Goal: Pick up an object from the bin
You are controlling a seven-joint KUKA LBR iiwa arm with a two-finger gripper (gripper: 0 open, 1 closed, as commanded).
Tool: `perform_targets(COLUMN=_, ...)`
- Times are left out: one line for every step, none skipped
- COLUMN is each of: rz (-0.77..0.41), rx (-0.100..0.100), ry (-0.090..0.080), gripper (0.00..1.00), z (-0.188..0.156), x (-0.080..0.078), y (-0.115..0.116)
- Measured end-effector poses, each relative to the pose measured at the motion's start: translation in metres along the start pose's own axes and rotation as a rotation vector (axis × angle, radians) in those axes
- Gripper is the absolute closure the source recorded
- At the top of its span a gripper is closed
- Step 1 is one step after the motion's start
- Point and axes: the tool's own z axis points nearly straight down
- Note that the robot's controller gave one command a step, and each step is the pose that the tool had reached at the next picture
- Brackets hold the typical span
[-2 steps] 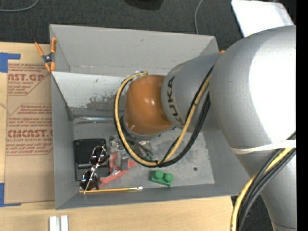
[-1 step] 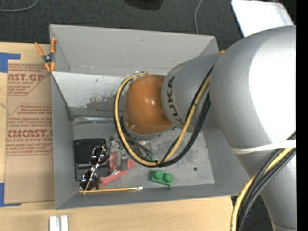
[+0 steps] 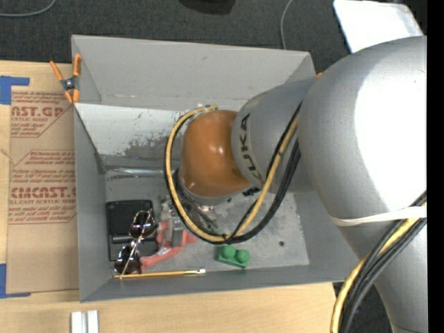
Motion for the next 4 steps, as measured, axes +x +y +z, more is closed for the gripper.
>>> perform_targets(rz=0.052, rx=0.001, ry=0.002, gripper=1.00, z=0.001, x=0.001, y=0.001)
perform_targets(rz=0.048, rx=0.002, ry=0.004, gripper=1.00, z=0.002, x=0.000, y=0.002)
perform_targets(rz=-0.099, rx=0.002, ry=0.005, gripper=1.00, z=0.007, x=-0.046, y=0.003)
perform_targets(rz=-0.045, rx=0.001, ry=-0.009, gripper=1.00, z=0.005, x=-0.047, y=0.002)
